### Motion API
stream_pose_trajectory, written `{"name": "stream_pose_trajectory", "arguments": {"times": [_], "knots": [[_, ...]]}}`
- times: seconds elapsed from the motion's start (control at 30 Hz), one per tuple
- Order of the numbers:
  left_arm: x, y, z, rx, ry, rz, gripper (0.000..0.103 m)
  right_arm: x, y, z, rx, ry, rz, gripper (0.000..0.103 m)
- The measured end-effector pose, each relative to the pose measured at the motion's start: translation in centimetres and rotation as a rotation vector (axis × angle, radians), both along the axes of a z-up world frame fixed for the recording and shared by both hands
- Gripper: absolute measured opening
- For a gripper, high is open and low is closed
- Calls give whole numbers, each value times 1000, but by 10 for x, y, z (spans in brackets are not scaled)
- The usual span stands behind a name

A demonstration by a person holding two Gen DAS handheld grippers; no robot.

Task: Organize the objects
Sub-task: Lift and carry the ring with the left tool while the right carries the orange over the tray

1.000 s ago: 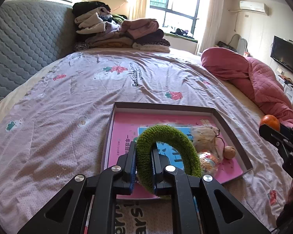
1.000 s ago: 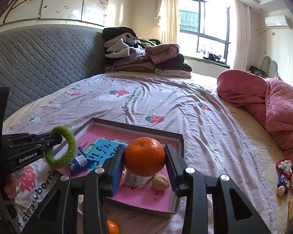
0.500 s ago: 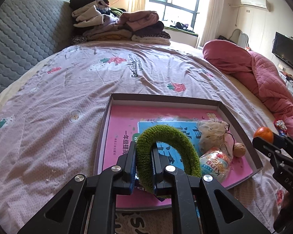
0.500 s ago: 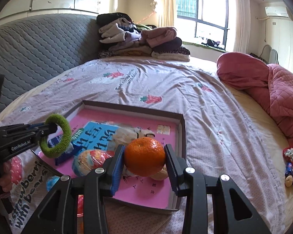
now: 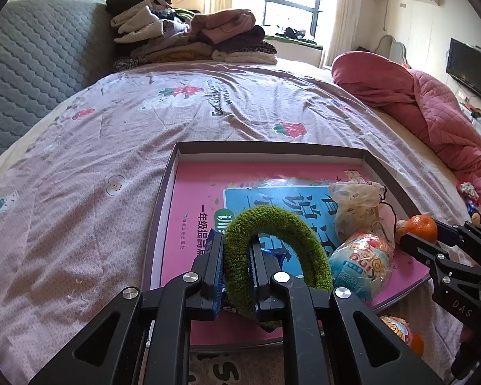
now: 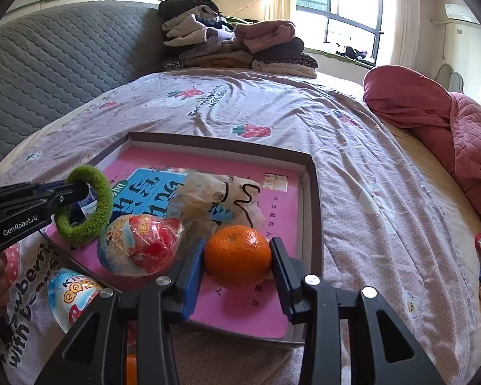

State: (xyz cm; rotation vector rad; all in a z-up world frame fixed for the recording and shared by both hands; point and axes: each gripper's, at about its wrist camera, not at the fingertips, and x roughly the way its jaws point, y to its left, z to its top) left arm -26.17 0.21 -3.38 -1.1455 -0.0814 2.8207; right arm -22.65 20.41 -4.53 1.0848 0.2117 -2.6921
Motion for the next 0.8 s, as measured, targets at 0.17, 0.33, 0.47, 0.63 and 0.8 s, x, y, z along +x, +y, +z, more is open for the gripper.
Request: {"name": "stream_pose_trajectory", "arguments": {"times": [0.17,0.33,0.47,0.63,0.8], "knots": [[1,2,-3,-24,-5,-5,15,-1,-6,-6,23,-26,18,41],[0,3,-5,-35,-13,-11,15,-3,-7,-9,33,-38,23,41],[1,5,-6,-33,-15,-11,16,-3,-9,-14,49,-60,27,41],[1,7,-7,-50,-18,-12,20,-6,-9,-17,46,-77,22,41],[-1,6,-7,-51,-13,-10,41,-7,-8,-18,48,-81,1,41]]}}
